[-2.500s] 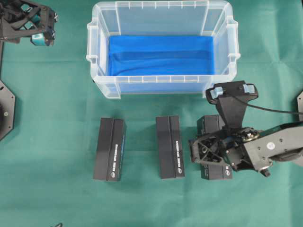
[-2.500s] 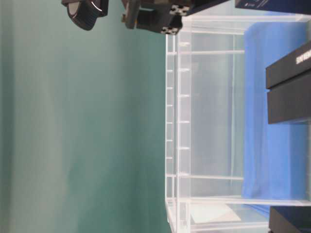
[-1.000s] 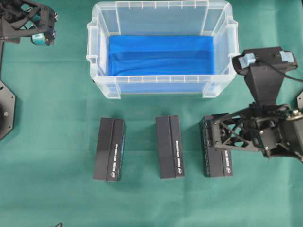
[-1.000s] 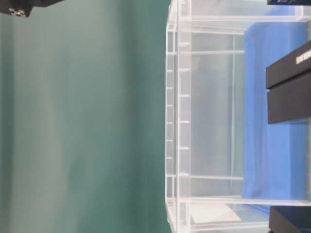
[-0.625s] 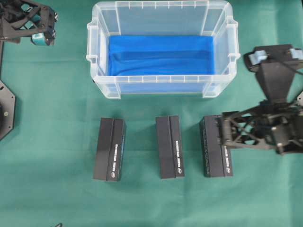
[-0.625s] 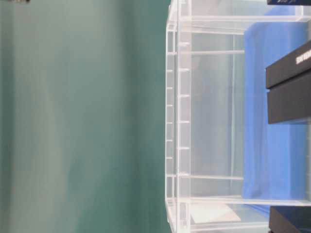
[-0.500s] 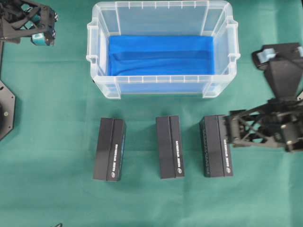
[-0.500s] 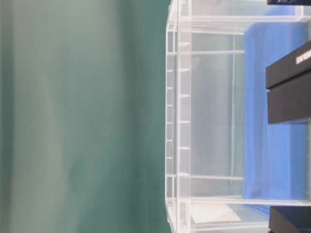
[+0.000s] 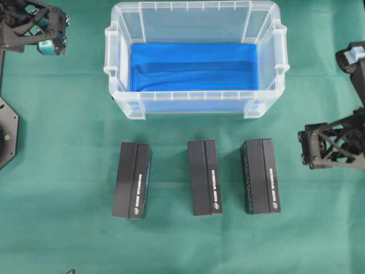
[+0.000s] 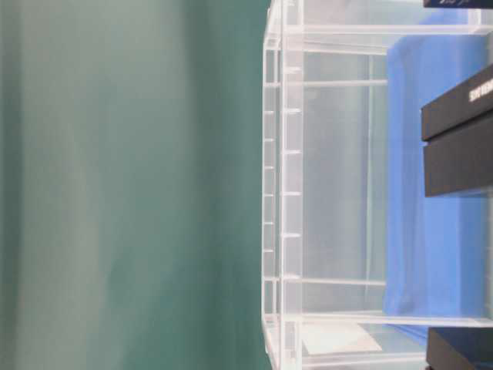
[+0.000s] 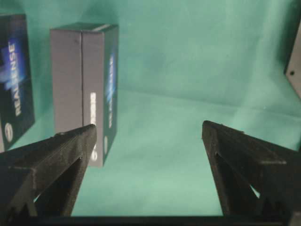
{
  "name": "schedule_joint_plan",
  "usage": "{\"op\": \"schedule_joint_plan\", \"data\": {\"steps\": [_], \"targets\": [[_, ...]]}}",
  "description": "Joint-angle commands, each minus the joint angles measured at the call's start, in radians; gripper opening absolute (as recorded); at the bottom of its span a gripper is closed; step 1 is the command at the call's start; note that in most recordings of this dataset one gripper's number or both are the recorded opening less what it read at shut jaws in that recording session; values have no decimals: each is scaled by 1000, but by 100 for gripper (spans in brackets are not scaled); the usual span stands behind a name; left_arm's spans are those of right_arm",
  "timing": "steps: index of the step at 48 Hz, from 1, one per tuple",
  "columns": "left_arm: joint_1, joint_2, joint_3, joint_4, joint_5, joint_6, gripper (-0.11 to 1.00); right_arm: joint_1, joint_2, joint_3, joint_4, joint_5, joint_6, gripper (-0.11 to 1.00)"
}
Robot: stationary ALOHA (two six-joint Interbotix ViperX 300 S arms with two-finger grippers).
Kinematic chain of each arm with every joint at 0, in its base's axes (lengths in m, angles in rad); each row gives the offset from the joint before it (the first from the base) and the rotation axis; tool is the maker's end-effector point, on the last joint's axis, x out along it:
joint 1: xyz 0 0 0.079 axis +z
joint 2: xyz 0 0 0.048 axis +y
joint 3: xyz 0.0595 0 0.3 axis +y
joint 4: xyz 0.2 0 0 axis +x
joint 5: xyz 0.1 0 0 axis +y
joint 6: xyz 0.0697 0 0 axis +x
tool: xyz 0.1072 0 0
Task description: Take out the box from the case.
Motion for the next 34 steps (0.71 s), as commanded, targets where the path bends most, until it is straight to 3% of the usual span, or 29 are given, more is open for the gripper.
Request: {"op": "schedule_joint_plan", "data": {"steps": [1, 15, 34], "targets": [[5, -9, -12, 0, 2, -2, 94, -40, -14, -6, -5, -3, -38, 91], [3, -9, -14, 0, -2, -3, 94, -215, -37, 11, -5, -32, -235, 91], [3, -9, -14, 0, -5, -18, 94, -420, -46, 12, -2, -61, -448, 91]]}}
